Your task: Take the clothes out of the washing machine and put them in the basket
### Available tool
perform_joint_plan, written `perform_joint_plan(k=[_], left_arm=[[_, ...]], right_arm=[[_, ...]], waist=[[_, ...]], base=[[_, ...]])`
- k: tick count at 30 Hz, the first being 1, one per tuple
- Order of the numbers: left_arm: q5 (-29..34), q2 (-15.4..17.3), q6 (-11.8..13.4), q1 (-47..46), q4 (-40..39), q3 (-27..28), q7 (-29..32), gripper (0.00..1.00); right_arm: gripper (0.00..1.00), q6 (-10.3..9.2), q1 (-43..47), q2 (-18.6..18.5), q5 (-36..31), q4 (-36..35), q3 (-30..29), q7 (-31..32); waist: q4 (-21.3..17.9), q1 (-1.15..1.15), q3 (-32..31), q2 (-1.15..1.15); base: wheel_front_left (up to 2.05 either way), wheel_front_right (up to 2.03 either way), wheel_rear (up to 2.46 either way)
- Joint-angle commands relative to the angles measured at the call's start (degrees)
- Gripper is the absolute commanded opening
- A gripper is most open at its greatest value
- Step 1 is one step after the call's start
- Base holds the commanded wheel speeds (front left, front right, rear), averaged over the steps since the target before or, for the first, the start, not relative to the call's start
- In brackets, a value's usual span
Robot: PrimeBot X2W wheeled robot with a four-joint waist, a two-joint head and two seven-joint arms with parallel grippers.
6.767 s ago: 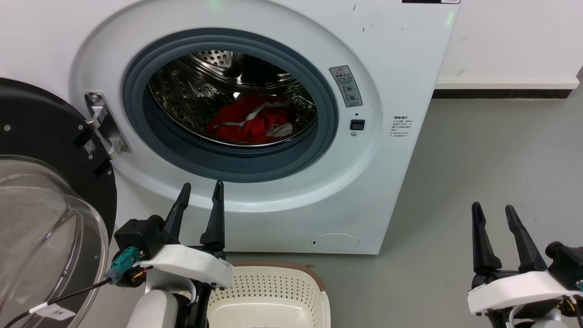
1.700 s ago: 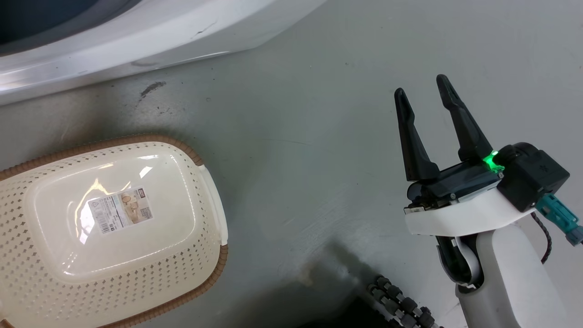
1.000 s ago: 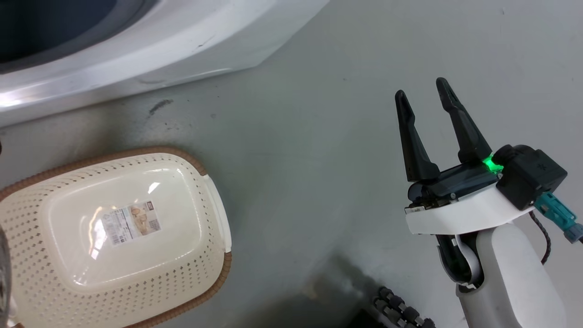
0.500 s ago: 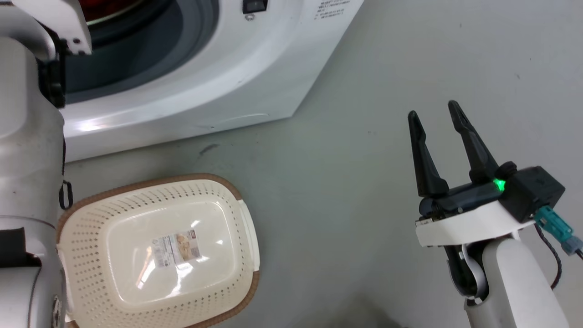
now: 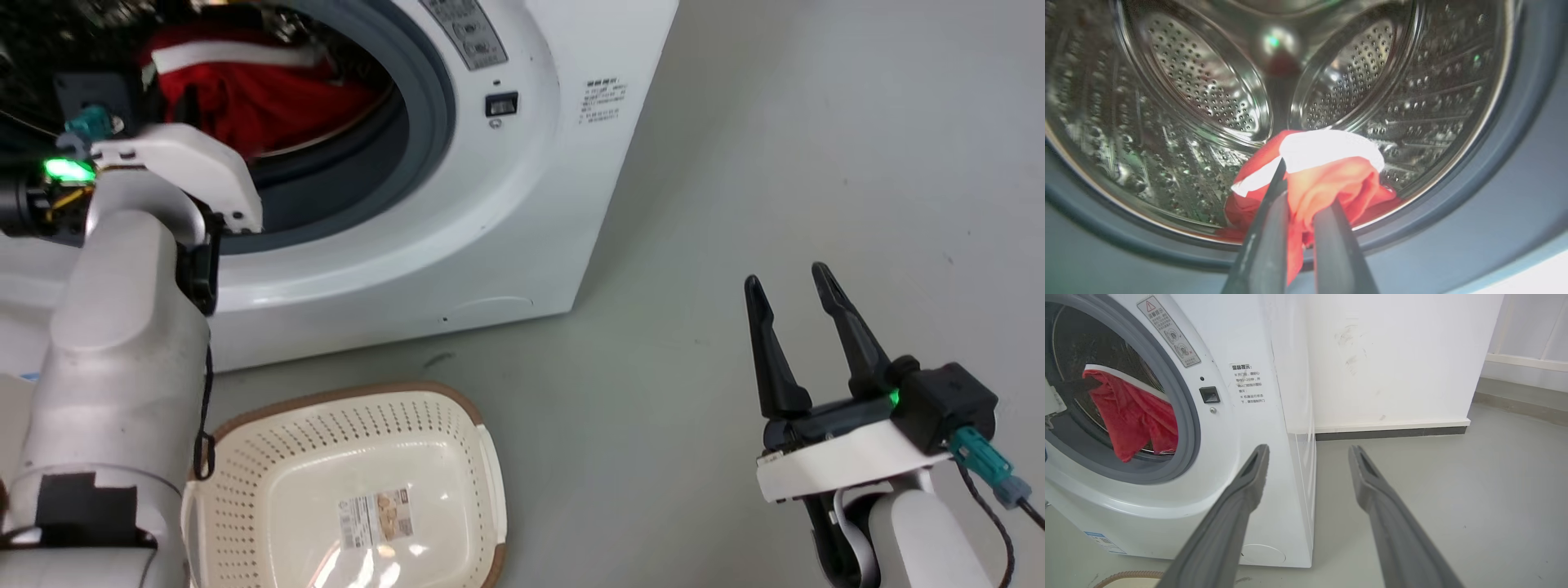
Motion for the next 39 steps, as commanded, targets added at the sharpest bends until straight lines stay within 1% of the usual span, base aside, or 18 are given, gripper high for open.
perform_joint_plan(k=[1,2,6,11,17,21,25,32,36,39], left_arm=[[-0.3,-0.3,-0.3,1.2,-1.5,0.3,-0.4,0.00],[-0.6,-0.8,-0.6,3.6,-3.6,0.6,-0.4,0.00],[-1.3,-1.9,-0.9,8.0,-8.7,1.5,-0.4,0.00],[-1.5,-3.5,-1.7,13.1,-15.7,1.5,-0.5,0.00],[-1.7,-5.0,-1.7,19.1,-24.5,1.6,-0.5,0.00],[-2.0,-5.8,-1.1,23.8,-30.9,1.0,0.0,0.00],[-1.9,-6.3,-0.4,28.7,-40.1,0.3,1.7,0.00],[-1.4,-6.4,2.0,37.7,-59.0,-1.0,7.3,0.00],[-1.0,-6.4,3.2,42.6,-68.2,-1.9,10.3,0.00],[-1.0,-6.5,4.0,46.2,-73.5,-2.5,12.2,0.00]], right_arm=[[1.00,-0.02,1.1,0.0,-0.3,0.1,-0.3,-0.1],[1.00,-0.02,2.2,0.0,-0.4,0.2,-0.6,0.0],[1.00,-0.02,4.3,0.0,-0.6,-0.2,-1.3,0.6],[1.00,-0.02,6.6,0.0,-1.0,-1.2,-2.4,1.9],[1.00,-0.02,9.0,0.0,-1.1,-2.9,-3.1,3.1],[1.00,-0.02,10.7,0.0,-1.2,-3.7,-3.3,3.9],[1.00,-0.02,12.0,0.0,-1.3,-4.7,-3.6,4.5],[1.00,-0.02,13.7,0.0,-1.6,-6.0,-3.7,5.6],[1.00,-0.02,14.0,0.0,-1.7,-6.7,-3.8,6.2],[1.00,-0.02,14.0,0.0,-1.7,-7.0,-3.6,6.4]], waist=[[1.3,0.01,-3.0,0.00],[1.7,0.01,-4.6,0.00],[2.6,0.01,-7.6,0.00],[4.0,0.01,-10.7,0.00],[5.3,0.01,-13.5,0.00],[6.1,0.01,-15.3,0.00],[7.0,0.01,-16.4,0.00],[8.9,0.01,-17.2,0.00],[9.7,0.01,-17.4,0.00],[10.2,0.01,-17.2,0.00]], base=[[0.00,0.00,0.00],[0.00,0.00,0.00],[0.00,0.00,0.00],[0.00,0.00,0.00],[0.00,0.00,0.00],[0.00,0.00,0.00],[0.00,0.00,0.00],[0.00,0.00,0.00],[0.00,0.00,0.00],[0.00,0.00,0.00]])
